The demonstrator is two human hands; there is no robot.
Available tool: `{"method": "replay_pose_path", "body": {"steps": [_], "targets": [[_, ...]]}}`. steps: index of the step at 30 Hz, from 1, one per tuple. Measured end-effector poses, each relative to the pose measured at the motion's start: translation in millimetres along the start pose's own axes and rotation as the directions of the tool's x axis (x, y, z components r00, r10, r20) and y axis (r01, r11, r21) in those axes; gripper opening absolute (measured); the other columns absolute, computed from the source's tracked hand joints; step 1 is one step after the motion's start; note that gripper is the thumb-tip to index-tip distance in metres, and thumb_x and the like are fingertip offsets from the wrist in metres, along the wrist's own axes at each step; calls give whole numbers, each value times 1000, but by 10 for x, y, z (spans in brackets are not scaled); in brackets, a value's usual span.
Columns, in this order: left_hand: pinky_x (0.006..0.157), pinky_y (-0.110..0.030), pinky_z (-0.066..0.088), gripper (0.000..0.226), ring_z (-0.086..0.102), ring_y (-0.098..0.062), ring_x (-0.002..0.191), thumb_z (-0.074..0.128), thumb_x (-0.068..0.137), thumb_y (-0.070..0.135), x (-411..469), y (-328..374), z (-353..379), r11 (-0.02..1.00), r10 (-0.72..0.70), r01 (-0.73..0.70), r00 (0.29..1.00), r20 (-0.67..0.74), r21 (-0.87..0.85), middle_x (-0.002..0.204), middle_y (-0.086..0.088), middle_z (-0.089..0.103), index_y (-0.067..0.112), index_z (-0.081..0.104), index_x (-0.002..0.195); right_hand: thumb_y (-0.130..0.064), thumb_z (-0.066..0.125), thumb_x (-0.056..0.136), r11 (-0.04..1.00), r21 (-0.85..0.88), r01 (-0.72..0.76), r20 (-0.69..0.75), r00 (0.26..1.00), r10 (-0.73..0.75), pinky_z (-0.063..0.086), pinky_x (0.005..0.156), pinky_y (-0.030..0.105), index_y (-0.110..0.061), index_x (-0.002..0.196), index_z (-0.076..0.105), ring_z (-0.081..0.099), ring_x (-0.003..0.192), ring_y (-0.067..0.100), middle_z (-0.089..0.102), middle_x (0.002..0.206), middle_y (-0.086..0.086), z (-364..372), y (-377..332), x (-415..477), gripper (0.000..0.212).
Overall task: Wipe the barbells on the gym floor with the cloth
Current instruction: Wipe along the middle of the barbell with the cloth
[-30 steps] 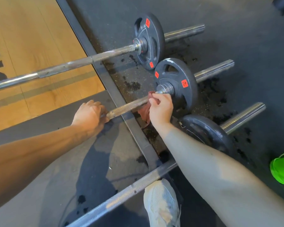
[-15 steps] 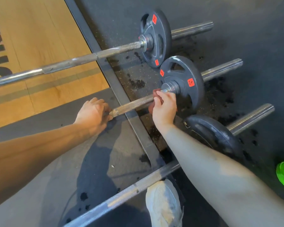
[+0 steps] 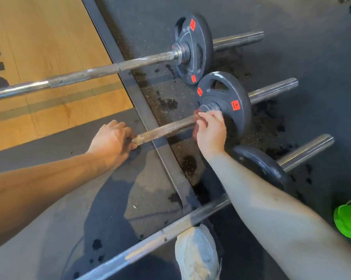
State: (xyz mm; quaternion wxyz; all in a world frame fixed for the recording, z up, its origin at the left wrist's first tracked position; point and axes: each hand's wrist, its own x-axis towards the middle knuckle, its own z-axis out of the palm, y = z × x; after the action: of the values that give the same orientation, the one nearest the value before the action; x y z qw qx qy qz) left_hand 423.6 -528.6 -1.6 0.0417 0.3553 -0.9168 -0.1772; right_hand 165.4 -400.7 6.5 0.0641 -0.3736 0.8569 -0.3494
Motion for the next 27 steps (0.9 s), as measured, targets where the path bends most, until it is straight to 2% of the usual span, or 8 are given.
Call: {"method": "replay_pose_path", "body": {"steps": [3,7,11,15,18,21,25,27], "targets": [[79,-36,42,20,48,-21,91,69,91,31,-13,-10,17,1000,1,-1,1000,-18,-17,93,3,61,19,74,106,-11,67,96,999,-8,35,-54,998,-35,49,101,28,-12,115,75,61,106,10,64,114,-5,-10,-15,40,21],[79,-41,46,21,51,-24,91,68,90,29,-8,-4,6,1000,13,-13,1000,2,0,94,1,62,17,75,106,-4,63,93,998,18,65,-84,994,-63,47,99,23,-11,105,79,63,102,15,70,108,0,122,-109,-50,21],[81,-41,45,22,53,-27,94,70,90,30,-19,2,-32,1000,24,-24,1000,2,-1,97,-1,64,18,75,108,-2,64,89,960,133,247,76,963,-259,48,92,23,-10,100,78,62,98,15,66,106,1,462,-495,-501,19],[80,-42,46,23,52,-27,92,72,90,32,-36,-11,-27,1000,29,-29,1000,-1,-8,95,-2,63,17,75,107,-3,68,91,926,207,316,238,902,-361,48,87,20,-9,101,78,60,93,11,62,104,1,497,-622,-602,15],[79,-43,46,23,52,-27,91,72,89,31,-41,-27,-11,999,41,-41,999,-19,-18,94,-2,63,17,74,107,0,70,83,979,88,185,85,978,-192,46,92,19,-14,93,80,61,91,13,64,94,-1,205,-258,-146,20],[77,-44,47,22,52,-27,89,73,88,29,-60,-26,3,998,58,-59,998,-36,-22,92,-2,62,15,74,105,-2,68,87,999,49,-5,29,1000,4,49,98,33,-13,97,79,61,94,12,65,98,-1,79,-124,12,18],[80,-46,48,24,53,-28,91,71,89,30,-56,-30,0,999,51,-51,998,-26,8,94,-3,63,14,75,106,-2,66,87,965,148,216,147,960,-237,49,88,24,-13,95,78,62,93,14,64,101,1,471,-601,-520,18],[83,-45,48,25,53,-28,94,70,90,30,-51,-23,-4,999,34,-34,999,-20,13,97,-4,64,14,74,109,-2,66,89,946,203,253,220,929,-296,50,87,24,-10,96,77,63,94,14,63,102,1,522,-708,-637,16]]}}
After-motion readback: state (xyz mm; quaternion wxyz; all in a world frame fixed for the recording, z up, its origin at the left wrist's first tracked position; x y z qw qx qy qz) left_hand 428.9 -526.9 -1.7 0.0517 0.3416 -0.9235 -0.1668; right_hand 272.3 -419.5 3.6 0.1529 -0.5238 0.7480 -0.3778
